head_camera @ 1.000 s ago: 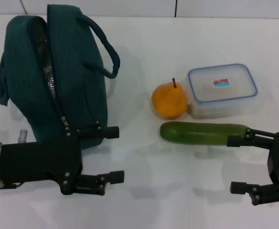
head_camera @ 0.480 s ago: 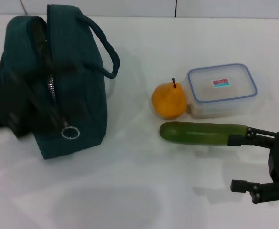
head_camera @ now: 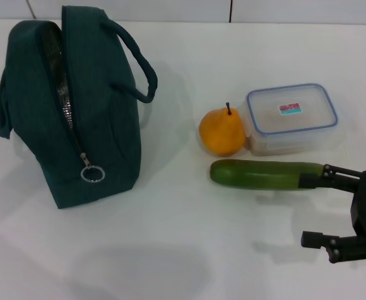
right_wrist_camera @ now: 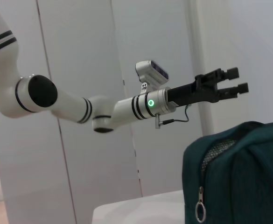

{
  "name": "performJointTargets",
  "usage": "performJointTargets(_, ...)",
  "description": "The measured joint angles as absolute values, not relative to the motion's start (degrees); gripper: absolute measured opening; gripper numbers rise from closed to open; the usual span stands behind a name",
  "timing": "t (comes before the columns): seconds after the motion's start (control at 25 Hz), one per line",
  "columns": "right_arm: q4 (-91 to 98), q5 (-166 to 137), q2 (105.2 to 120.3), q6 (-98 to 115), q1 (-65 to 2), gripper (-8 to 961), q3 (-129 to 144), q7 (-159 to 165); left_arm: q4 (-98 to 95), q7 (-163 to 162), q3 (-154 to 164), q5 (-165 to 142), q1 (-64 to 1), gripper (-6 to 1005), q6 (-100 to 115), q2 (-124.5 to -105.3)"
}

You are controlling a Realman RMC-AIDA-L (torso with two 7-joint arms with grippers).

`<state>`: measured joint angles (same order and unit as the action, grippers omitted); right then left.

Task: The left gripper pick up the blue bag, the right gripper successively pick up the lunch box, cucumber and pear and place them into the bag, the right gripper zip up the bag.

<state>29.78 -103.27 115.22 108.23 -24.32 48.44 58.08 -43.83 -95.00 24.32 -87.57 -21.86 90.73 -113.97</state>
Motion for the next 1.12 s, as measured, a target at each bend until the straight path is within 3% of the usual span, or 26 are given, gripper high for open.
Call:
performJointTargets(0.12, 29.7, -103.2, 115.22, 107.6, -24.1, 874, 48.4, 58.0, -47.1, -99.8, 24.4, -94.1, -22.4, 784, 88.1, -113.14)
performJointTargets(0.56, 29.2, -102.4, 115.14, 106.0, -24.0, 875, 48.4, 57.6, -68.5, -133.8, 33.1, -116.5, -21.7, 759, 91.8, -113.28)
performJointTargets(1.12, 29.2, -102.4, 114.96, 105.1, -24.4, 874, 48.4, 57.6, -72.5, -135.8, 35.4, -121.9, -20.1, 728, 92.6, -115.96)
